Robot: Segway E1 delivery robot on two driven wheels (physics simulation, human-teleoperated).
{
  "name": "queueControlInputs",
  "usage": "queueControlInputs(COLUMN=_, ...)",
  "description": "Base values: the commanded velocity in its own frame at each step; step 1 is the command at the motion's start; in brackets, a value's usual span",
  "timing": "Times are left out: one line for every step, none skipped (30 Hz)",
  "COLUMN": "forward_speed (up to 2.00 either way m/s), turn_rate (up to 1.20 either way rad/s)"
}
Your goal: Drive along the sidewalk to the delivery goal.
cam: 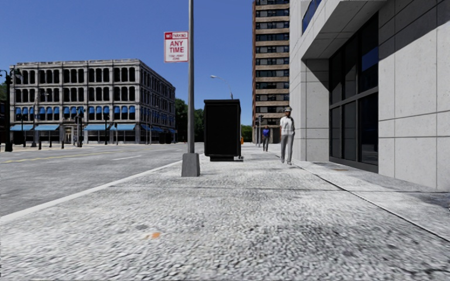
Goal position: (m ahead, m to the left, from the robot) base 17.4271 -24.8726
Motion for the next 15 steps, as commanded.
queueControlInputs(forward_speed=2.00, turn_rate=-0.40)
queueControlInputs(forward_speed=2.00, turn_rate=-0.40)
queueControlInputs(forward_speed=2.00, turn_rate=-0.39)
queueControlInputs(forward_speed=2.00, turn_rate=-0.39)
queueControlInputs(forward_speed=2.00, turn_rate=-0.39)
queueControlInputs(forward_speed=2.00, turn_rate=-0.39)
queueControlInputs(forward_speed=2.00, turn_rate=-0.31)
queueControlInputs(forward_speed=2.00, turn_rate=-0.07)
queueControlInputs(forward_speed=2.00, turn_rate=-0.07)
queueControlInputs(forward_speed=2.00, turn_rate=0.00)
queueControlInputs(forward_speed=2.00, turn_rate=0.00)
queueControlInputs(forward_speed=2.00, turn_rate=0.00)
queueControlInputs(forward_speed=2.00, turn_rate=0.00)
queueControlInputs(forward_speed=2.00, turn_rate=0.00)
queueControlInputs(forward_speed=2.00, turn_rate=0.00)
